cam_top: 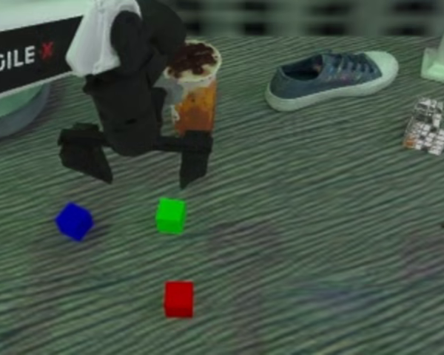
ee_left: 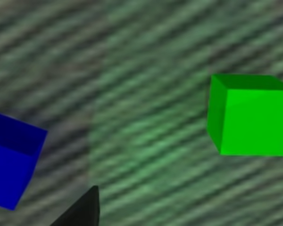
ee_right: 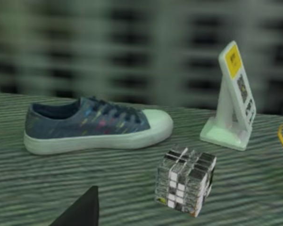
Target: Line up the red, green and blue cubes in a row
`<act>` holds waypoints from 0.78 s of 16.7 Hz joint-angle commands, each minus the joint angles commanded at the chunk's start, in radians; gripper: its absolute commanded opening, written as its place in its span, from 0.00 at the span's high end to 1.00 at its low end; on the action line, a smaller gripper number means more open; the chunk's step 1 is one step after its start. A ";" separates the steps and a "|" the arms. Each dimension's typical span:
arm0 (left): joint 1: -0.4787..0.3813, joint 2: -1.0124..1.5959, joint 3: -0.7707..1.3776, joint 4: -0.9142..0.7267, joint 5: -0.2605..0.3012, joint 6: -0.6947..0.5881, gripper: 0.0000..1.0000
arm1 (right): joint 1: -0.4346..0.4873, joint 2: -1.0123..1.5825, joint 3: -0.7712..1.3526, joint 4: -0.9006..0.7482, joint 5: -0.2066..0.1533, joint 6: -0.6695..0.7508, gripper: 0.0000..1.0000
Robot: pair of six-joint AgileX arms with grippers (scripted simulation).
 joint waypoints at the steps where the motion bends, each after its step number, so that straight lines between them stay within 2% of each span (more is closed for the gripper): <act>1: -0.011 0.044 0.040 -0.021 0.000 -0.008 0.00 | -0.020 -0.051 -0.046 0.029 0.006 0.012 0.00; 4: -0.030 0.125 0.112 -0.057 0.000 -0.022 0.00 | -0.056 -0.140 -0.131 0.083 0.017 0.034 0.00; 9: -0.027 0.133 0.118 -0.060 0.000 -0.022 0.00 | -0.060 -0.149 -0.139 0.088 0.018 0.036 0.00; 13: -0.030 0.164 0.073 0.014 0.000 -0.020 0.00 | -0.060 -0.149 -0.139 0.088 0.018 0.036 0.00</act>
